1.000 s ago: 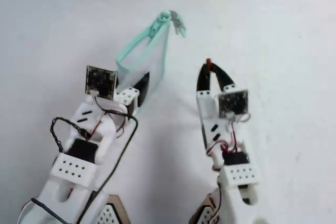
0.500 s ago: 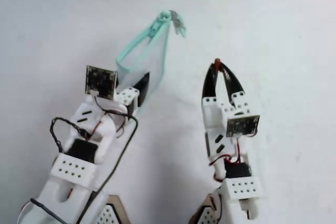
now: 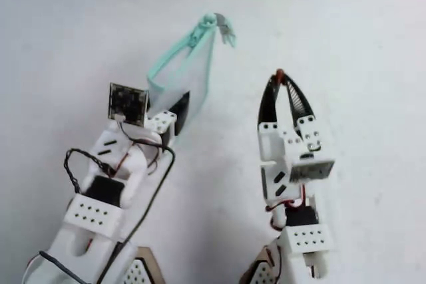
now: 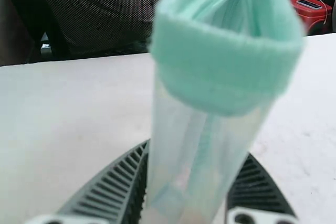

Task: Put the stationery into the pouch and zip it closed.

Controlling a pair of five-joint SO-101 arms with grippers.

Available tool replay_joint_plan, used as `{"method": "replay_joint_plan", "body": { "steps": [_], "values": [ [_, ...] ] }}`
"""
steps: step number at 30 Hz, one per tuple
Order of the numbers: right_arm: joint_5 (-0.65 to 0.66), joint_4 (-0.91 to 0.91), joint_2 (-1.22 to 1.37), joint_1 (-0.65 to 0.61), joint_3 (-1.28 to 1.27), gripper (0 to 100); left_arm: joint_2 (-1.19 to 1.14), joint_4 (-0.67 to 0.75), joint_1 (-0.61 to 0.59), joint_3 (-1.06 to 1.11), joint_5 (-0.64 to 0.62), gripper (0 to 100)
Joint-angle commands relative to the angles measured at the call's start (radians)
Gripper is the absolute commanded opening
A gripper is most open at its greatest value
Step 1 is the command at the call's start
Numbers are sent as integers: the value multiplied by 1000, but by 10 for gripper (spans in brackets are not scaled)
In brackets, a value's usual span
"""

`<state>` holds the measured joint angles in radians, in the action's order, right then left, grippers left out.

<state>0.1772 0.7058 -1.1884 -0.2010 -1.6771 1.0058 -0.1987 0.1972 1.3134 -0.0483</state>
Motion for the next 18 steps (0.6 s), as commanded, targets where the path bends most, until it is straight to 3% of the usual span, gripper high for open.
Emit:
{"method": "replay_joint_plan", "body": {
  "steps": [1, 5, 12, 18],
  "values": [
    [212, 104, -15, -91, 34, 18, 10, 20, 16, -2, 11, 210],
    [491, 151, -15, -262, 69, 18, 13, 18, 16, -2, 9, 210],
    [839, 162, -15, -515, 196, 18, 12, 18, 16, -2, 9, 210],
    [913, 74, -15, -521, 431, 17, 10, 18, 16, -2, 9, 210]
  ]
}}
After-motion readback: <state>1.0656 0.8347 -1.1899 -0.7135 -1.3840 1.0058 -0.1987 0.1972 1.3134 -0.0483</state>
